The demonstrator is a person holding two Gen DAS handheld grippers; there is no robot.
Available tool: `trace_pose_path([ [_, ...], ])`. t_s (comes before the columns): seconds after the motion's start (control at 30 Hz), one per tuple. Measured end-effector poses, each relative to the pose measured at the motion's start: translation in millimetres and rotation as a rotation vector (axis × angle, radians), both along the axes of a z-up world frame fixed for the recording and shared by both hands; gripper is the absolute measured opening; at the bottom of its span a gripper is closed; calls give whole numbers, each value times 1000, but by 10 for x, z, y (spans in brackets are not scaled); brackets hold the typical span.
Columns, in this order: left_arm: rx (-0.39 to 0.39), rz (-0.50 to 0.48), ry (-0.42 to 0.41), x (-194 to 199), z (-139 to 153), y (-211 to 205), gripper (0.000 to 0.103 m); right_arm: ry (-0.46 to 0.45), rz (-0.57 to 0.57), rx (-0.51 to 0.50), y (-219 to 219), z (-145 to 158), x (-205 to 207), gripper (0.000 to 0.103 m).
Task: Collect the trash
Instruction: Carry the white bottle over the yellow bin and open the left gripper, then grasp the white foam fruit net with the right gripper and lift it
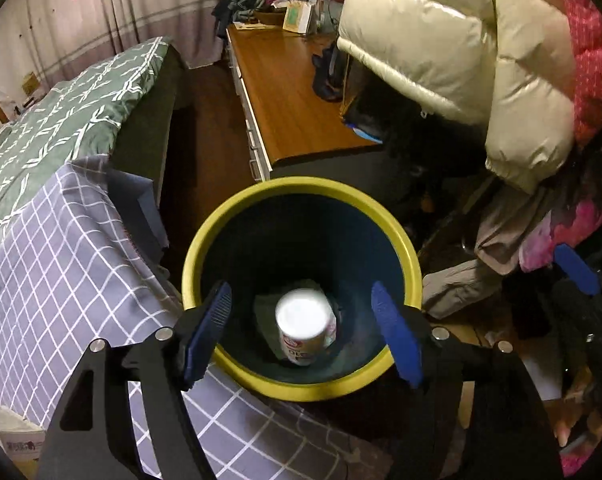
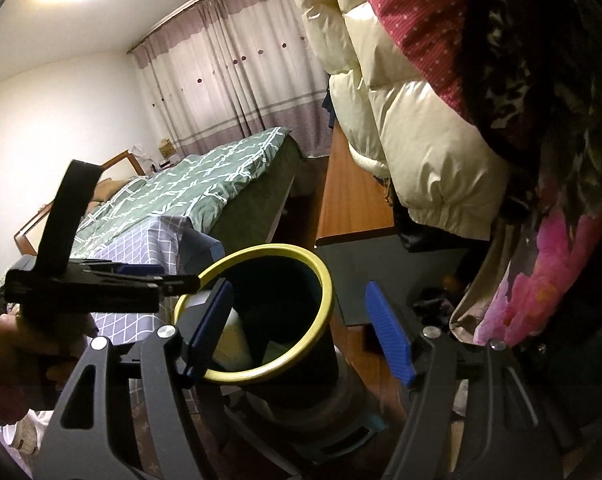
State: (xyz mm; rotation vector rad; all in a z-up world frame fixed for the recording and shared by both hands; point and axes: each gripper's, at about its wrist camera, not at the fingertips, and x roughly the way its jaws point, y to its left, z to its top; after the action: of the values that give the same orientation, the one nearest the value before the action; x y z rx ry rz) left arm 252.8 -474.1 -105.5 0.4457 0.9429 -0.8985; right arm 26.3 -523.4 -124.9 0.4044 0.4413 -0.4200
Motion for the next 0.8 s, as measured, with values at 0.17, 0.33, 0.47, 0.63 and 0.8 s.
trace_pose_path([
  [0.17, -86, 36, -15, -51, 461, 376, 74, -2, 23, 0, 62, 14, 25, 66],
  [0.33, -214, 133, -122, -164, 1015, 1114, 85, 9, 75, -9, 226, 25, 146, 66],
  [0.47, -269, 259, -202, -230, 1236, 1888, 87, 25, 129, -26, 429, 44, 274, 67],
  [0.63, -322, 464, -305, -339, 1294, 2970, 92, 60, 204, -44, 715, 48, 503, 67],
  [0.8, -337, 674, -379, -345, 1161, 3954, 93, 90, 324, -57, 1135, 49, 788, 67],
])
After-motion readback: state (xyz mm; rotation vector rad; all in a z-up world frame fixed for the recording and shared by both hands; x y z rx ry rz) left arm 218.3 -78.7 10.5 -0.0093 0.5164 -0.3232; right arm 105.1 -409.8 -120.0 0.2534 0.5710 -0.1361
